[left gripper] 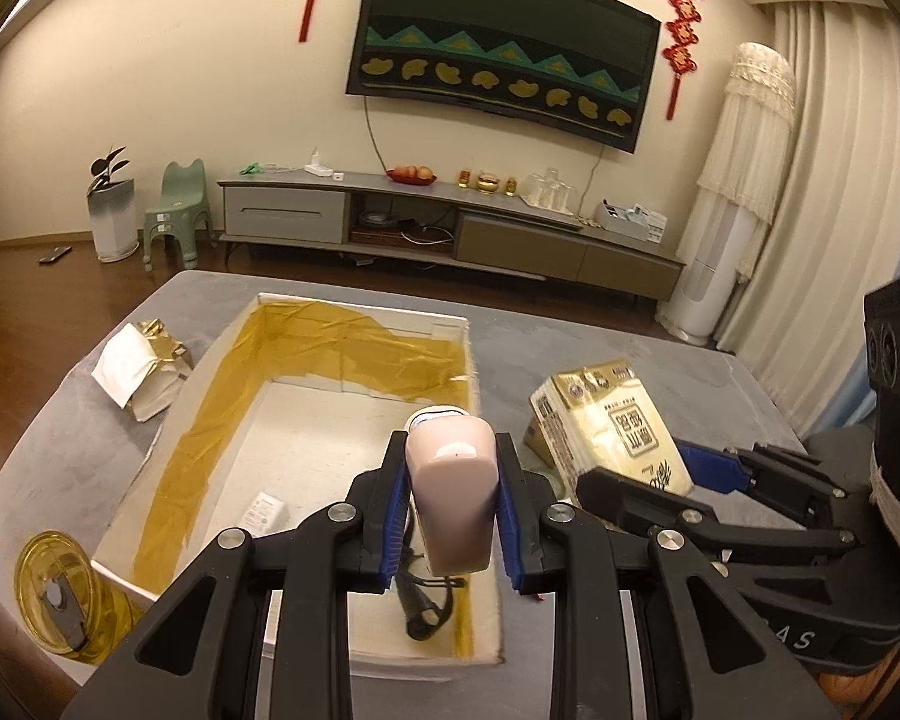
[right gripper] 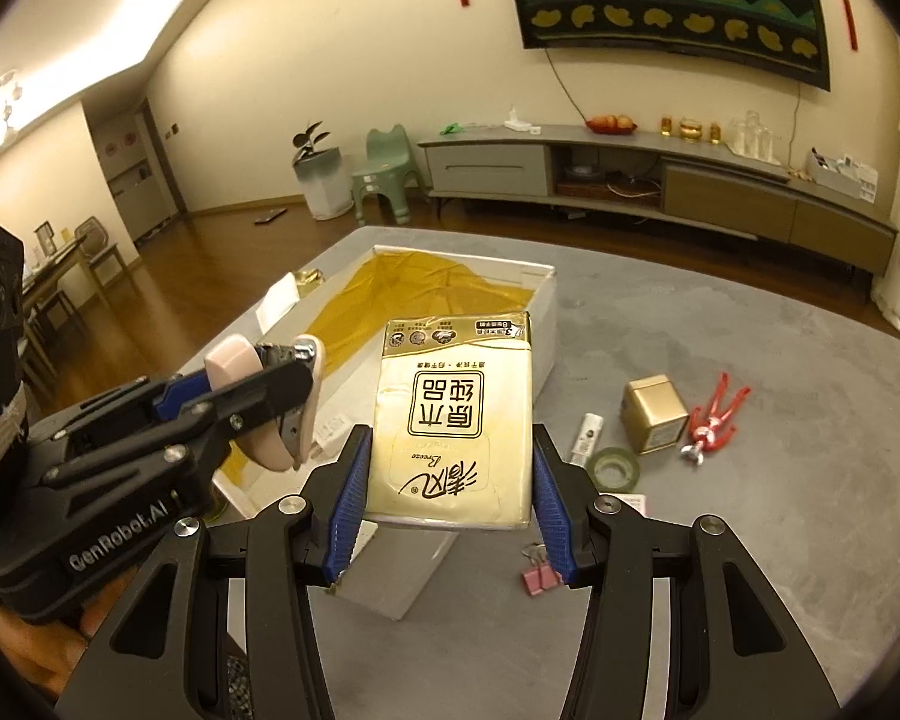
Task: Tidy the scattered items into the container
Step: 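Carry the pink mouse and tissue pack in both grippers over the box, then open both grippers to drop the mouse and tissue pack into the box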
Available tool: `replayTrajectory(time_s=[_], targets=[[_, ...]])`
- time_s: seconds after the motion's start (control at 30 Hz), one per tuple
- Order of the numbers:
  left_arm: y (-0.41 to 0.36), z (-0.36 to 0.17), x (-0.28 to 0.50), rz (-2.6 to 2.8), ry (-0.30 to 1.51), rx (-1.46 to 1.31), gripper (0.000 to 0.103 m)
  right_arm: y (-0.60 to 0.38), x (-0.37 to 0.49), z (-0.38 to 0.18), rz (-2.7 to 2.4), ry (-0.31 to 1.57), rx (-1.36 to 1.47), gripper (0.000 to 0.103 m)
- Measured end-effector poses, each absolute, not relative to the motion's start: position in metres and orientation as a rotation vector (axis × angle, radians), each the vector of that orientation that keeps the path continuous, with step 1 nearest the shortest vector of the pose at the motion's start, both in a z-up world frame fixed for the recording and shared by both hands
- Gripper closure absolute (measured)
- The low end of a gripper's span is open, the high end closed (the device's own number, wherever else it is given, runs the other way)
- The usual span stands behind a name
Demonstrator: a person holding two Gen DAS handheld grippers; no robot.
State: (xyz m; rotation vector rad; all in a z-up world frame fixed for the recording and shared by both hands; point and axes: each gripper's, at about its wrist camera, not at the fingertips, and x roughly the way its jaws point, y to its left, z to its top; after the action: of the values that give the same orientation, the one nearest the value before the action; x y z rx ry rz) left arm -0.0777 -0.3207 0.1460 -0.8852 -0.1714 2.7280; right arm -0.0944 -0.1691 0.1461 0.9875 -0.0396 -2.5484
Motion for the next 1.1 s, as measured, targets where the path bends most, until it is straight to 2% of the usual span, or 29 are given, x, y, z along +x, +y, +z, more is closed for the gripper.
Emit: replayTrajectory(time_s=[0.8,1.1], targets=[[-0.372,0.134,-0.138,2.783,-0.227,-0.973,0.076,-0.221,-0.156,0.123,-2.471,0.099,0.974,0.050],[-0.391,0.115,-0.179,2.756,-0.315,-1.097,0.076,-0.235,-0.188,0.114,-2.435,0.162,0.989,0.050]])
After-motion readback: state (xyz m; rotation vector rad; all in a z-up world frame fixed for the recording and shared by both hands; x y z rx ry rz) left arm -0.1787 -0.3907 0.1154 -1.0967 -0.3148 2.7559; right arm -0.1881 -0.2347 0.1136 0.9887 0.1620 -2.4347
